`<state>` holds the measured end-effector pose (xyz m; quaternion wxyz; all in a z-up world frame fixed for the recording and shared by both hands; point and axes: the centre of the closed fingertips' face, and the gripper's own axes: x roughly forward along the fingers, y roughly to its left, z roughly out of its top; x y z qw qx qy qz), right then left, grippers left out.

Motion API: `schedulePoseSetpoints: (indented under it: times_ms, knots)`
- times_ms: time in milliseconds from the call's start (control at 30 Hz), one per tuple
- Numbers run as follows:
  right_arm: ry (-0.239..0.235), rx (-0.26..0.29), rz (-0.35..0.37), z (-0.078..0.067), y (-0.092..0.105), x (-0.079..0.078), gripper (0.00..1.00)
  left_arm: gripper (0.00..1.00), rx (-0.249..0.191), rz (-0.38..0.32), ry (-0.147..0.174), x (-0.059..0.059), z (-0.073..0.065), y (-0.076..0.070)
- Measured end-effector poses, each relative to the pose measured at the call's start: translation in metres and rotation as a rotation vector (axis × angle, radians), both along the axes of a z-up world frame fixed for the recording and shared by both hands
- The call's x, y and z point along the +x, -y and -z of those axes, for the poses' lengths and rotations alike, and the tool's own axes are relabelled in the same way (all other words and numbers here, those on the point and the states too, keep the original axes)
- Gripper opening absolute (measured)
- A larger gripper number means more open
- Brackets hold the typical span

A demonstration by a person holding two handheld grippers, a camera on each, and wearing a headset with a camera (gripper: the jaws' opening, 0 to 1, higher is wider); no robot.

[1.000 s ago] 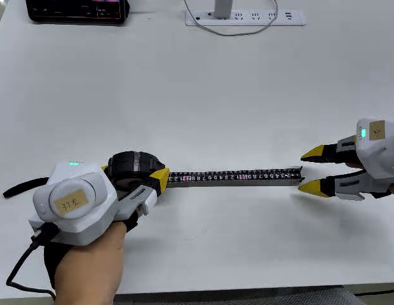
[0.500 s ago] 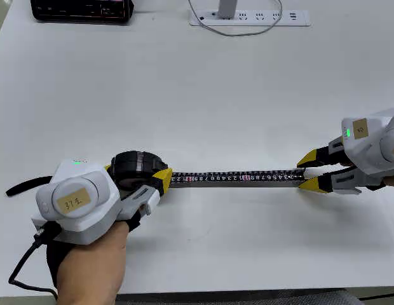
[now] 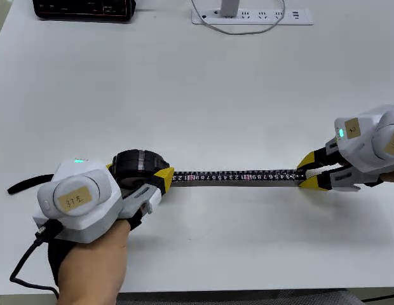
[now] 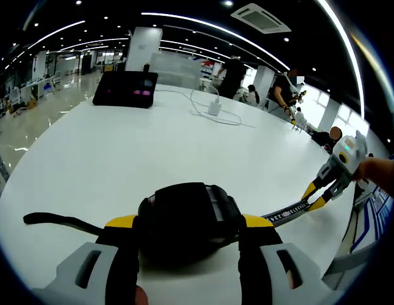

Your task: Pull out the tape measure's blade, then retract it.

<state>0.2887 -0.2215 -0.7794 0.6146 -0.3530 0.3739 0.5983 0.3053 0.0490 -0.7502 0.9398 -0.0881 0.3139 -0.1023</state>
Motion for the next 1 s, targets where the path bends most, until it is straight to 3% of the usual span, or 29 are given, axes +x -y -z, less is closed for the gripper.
schedulePoseSetpoints:
  times_ms: [500,1000]
  knots:
    - [0.002,-0.005,0.009,-0.0002,0.0002,0.0005,0.11,0.58,0.004,-0.001,-0.001,-0.0004,-0.001,0.0007]
    - [0.004,-0.016,0.005,0.0006,0.0012,0.0013,0.1,0.56,0.01,0.013,-0.037,-0.0018,-0.0008,0.0007]
